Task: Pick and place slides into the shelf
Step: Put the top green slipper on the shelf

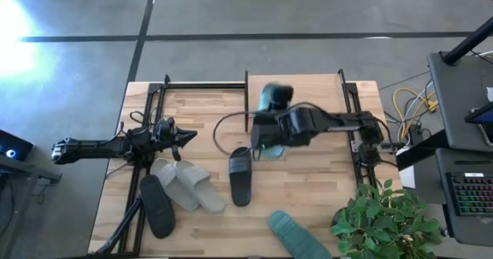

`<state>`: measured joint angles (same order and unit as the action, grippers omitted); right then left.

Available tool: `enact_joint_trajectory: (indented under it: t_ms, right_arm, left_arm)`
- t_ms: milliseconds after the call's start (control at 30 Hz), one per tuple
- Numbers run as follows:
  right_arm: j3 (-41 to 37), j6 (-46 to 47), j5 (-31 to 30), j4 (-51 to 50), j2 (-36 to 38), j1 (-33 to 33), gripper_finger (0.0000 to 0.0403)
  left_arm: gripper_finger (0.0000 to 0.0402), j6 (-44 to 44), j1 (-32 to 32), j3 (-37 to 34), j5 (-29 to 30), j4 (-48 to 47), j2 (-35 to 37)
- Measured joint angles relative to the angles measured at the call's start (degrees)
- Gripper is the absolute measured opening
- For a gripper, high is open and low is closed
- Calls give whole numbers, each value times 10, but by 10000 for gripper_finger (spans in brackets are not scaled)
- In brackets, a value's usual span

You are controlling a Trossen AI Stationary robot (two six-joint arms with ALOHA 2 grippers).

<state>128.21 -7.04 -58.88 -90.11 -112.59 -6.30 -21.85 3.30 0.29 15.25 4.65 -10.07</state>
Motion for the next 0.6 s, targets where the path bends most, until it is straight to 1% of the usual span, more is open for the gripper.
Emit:
enact_joint_trajectory:
  t_ms: [67,100,167,267,333,400,500,600]
  right_arm:
    - [-16,-43,-26,1,4,34,13]
    - [-24,-52,-29,1,6,51,13]
    - [-43,-60,-28,2,19,88,13]
    - [-92,-83,-26,1,56,139,13]
    - [-137,-109,-10,2,91,173,13]
    - [-185,-135,23,20,131,201,13]
    - [-267,-191,64,104,201,227,13]
    - [-363,-278,74,236,263,240,13]
  left_arm:
    - [0,0,0,0,0,-1,0]
    - [0,0,0,0,0,-1,0]
    - [0,0,0,0,0,-1,0]
    - [0,0,0,0,0,0,0]
    - [0,0,0,0,0,0,0]
    - [0,0,0,0,0,-1,0]
    - [0,0,0,0,0,0,0]
    - [0,0,0,0,0,0,1]
